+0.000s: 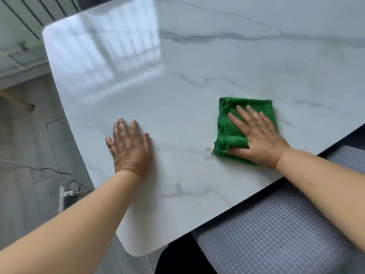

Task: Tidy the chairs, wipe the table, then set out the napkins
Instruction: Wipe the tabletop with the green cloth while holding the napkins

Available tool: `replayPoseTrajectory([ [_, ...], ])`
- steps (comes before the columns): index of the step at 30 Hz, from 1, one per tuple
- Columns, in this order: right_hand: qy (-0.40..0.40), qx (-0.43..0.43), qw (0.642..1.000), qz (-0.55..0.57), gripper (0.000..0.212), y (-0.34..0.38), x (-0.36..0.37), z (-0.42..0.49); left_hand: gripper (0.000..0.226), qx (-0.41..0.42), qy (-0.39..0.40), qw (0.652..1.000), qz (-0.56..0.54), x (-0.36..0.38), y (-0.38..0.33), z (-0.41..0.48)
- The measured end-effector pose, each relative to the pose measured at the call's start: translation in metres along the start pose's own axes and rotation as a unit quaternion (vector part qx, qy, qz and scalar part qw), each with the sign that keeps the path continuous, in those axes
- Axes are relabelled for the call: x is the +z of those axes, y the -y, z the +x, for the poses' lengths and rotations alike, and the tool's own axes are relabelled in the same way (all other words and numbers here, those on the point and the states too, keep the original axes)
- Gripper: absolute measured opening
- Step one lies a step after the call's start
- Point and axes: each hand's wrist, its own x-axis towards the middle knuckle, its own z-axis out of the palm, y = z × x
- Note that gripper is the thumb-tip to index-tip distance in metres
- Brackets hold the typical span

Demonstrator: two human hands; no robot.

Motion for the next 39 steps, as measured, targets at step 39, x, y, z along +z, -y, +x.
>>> replayPoseTrajectory([
  [39, -0.068, 0.003, 0.998, 0.001, 0.075, 0.013, -0.038, 0.164, 0.053, -0.014, -0.126, 0.977, -0.170, -0.004, 0.001, 0.005],
])
